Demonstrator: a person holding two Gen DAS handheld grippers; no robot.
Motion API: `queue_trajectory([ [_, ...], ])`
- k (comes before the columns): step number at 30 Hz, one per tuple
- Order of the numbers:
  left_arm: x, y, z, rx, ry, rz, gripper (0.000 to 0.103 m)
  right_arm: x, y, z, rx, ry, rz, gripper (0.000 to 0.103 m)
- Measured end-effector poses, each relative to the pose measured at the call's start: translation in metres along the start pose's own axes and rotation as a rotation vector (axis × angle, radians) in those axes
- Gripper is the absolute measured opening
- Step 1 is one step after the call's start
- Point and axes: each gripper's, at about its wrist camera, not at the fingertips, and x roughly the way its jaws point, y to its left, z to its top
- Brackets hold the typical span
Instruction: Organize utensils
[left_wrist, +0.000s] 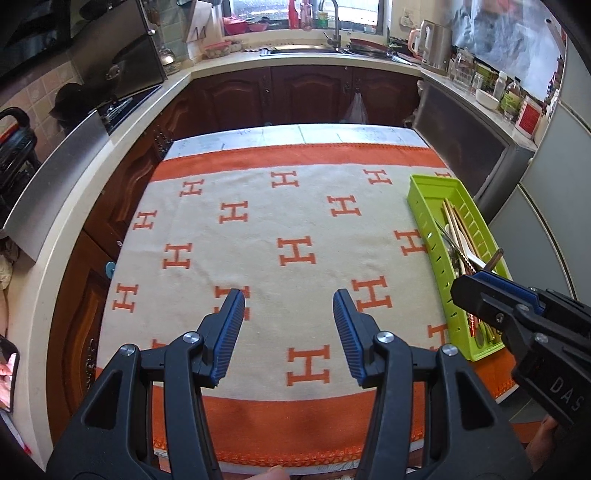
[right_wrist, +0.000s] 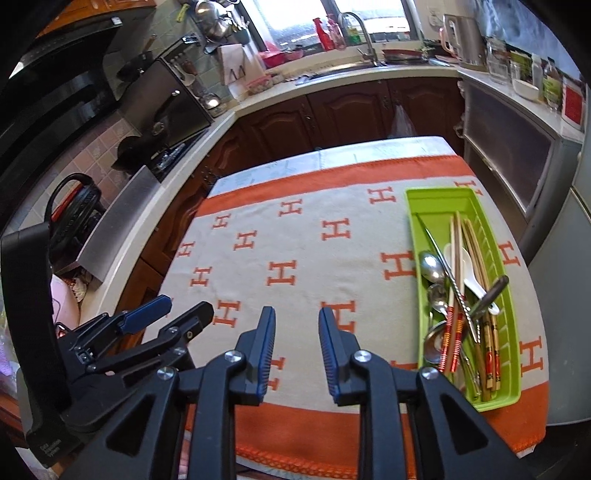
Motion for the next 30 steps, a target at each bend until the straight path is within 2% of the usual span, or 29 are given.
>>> queue_trajectory([
  [3,-0.011,0.008,0.001,-0.016,-0.023,-0.004,0.049,-0.004,0.013,0.001,-0.027,-0.022,0.002,0.03],
  [9,-0.022,0.019,0.002,-0.039,-0.051,0.002,0.05,-0.004,0.026,0.0,-0.053,-0.023,-0.001,0.03],
  [17,-0.021,0.023,0.003,-0.047,-0.048,-0.011,0.05,-0.002,0.027,0.0,-0.042,-0.022,-0.014,0.031],
  [21,-0.018,0.023,0.002,-0.046,-0.045,-0.015,0.05,-0.001,0.026,0.001,-0.038,-0.022,-0.015,0.037],
  [30,-0.017,0.022,0.003,-0.046,-0.044,-0.016,0.051,0.0,0.027,0.001,-0.036,-0.023,-0.017,0.039],
])
